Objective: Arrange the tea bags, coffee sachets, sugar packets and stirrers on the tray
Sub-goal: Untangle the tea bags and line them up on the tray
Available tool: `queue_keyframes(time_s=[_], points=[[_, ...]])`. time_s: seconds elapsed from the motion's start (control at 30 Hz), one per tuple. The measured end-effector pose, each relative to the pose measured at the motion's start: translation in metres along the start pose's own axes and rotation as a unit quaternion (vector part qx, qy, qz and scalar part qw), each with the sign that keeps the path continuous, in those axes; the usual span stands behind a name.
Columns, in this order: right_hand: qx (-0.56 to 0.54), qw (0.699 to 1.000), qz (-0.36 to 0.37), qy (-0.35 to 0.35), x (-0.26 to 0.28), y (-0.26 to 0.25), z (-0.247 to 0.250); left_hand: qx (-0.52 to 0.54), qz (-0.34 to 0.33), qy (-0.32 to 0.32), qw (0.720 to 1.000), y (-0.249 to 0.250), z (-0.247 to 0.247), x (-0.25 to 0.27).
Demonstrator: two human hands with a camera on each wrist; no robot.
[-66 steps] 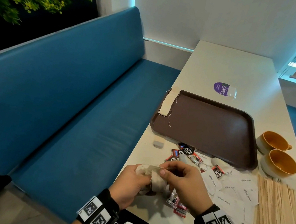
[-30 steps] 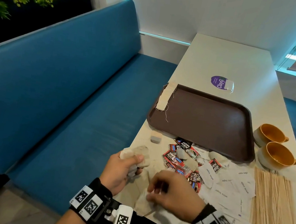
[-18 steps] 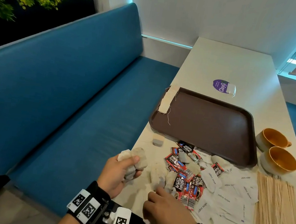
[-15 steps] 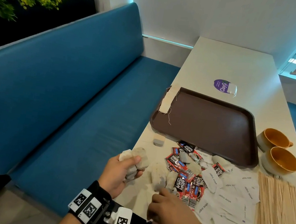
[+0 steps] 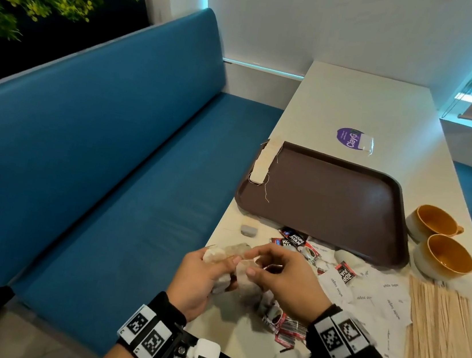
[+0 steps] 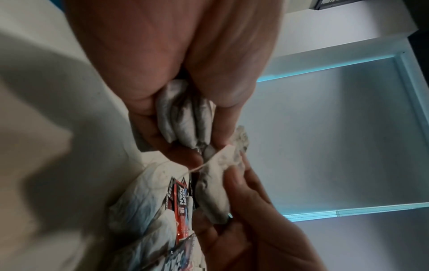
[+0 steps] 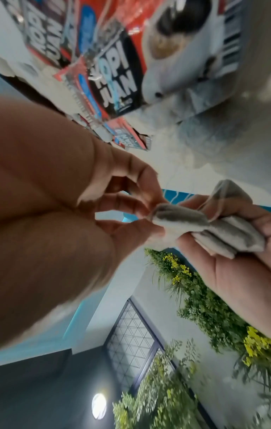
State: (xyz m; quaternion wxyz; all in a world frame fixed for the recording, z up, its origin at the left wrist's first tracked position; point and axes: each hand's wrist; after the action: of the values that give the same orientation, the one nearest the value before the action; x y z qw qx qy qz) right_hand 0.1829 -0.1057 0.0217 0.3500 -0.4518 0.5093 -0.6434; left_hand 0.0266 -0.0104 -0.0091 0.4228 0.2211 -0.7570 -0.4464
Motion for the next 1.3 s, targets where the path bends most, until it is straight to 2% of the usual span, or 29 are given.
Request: queue_keyframes(time_s=[0.17,0.3,0.47,0.63,0.83,1.0,1.07,1.2,1.3], points=[[-0.059,0.996,-0.029,0.065,-0.008,0.007,-0.006,-0.011,-0.004,0.003,1.000,0.002,0.000,-0.001],[-0.030,0.997,-0.035,0.061,-0.011,0.010,-0.002,-0.012,0.002,-0.012,1.000,0.003,0.000,-0.003],[-0.026,0.998,0.003,0.053,-0.017,0.007,0.002,0.003,0.013,-0.036,0.999,0.003,-0.002,-0.009],[-0.014,0.998,-0.011,0.056,-0.031,-0.003,0.008,0.050,0.027,-0.057,0.997,0.005,0.001,-0.016],[0.024,0.998,0.008,0.063,-0.075,-0.027,0.026,0.032,0.053,-0.019,0.998,0.000,0.014,-0.027],[0.066,0.984,0.037,0.159,-0.140,-0.037,0.050,0.026,0.072,-0.025,0.997,-0.004,0.021,-0.027],[0.088,0.981,0.009,0.172,-0.167,-0.034,0.054,0.010,0.078,-0.025,0.997,-0.006,0.024,-0.028],[0.069,0.989,-0.092,0.097,-0.201,-0.029,0.047,0.014,0.091,-0.036,0.995,-0.007,0.027,-0.026],[0.051,0.987,-0.124,0.087,-0.217,-0.029,0.037,0.014,0.095,-0.039,0.995,-0.007,0.027,-0.026]])
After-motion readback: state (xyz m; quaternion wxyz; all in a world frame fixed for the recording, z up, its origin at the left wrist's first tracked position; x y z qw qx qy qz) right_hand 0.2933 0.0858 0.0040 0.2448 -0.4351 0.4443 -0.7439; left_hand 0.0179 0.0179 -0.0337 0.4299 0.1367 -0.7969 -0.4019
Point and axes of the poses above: each hand's wrist, its own x-axis away from the middle knuckle, its own z-axis out of the back of the hand, y = z × x, and after that the axes turned 9 degrees about -x, right-handed
